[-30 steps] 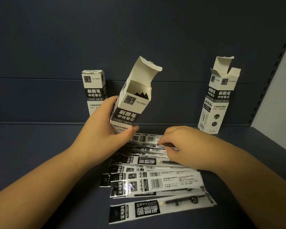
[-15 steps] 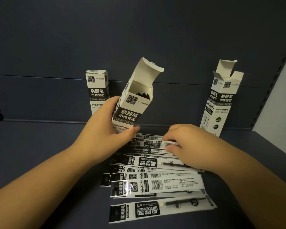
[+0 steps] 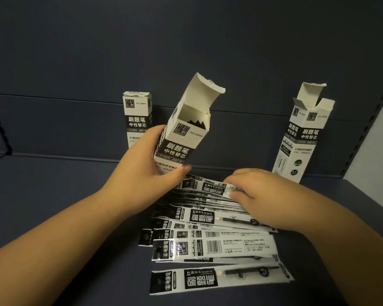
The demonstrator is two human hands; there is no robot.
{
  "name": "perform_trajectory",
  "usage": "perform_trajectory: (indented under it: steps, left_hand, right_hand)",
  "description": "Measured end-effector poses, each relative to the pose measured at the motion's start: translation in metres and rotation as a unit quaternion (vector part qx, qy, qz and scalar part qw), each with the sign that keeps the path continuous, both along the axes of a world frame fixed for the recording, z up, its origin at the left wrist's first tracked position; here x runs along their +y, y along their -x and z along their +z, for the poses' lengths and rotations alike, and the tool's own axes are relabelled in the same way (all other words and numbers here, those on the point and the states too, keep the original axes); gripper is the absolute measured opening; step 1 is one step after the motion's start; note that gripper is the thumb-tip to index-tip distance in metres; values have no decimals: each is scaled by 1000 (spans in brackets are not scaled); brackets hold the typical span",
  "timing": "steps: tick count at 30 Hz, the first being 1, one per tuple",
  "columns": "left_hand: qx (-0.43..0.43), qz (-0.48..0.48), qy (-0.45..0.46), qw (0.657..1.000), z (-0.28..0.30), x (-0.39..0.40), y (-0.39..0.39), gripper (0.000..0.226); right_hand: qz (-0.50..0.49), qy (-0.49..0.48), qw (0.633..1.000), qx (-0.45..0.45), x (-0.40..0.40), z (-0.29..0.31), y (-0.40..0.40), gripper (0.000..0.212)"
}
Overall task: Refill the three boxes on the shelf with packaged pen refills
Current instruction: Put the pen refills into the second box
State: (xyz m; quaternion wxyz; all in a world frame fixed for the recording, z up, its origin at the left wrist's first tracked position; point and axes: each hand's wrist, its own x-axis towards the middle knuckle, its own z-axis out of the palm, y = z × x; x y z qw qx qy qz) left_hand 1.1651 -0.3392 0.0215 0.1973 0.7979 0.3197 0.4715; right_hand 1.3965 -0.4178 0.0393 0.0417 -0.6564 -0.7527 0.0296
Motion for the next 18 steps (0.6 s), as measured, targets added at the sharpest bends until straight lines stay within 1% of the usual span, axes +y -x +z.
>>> perform_trajectory:
  steps: [5, 8, 11, 12, 14, 16, 18]
  left_hand:
    - [0, -5, 1, 1000, 1, 0, 1, 57]
    - [1, -6, 2, 1000, 4, -2, 1, 54]
    - [5, -6, 0, 1000, 4, -3, 1, 52]
    - [8, -4, -3, 1000, 5, -3, 1, 52]
    - [11, -3, -7, 1000, 5, -4, 1, 54]
    - [12, -3, -9, 1000, 5, -4, 1, 55]
    - [15, -4, -9, 1000, 5, -3, 1, 56]
  right_hand:
    - [-10, -29, 1000, 0, -1, 4, 0, 30]
    - [-11, -62, 998, 27, -3, 10, -1, 32]
    - [16, -101, 993, 54, -7, 17, -2, 35]
    - [29, -120, 989, 78, -9, 18, -2, 34]
    - [48, -166, 973, 155, -11, 21, -1, 31]
    - [54, -202, 941, 265, -14, 23, 1, 26]
    - [55, -191, 901, 386, -17, 25, 3, 23]
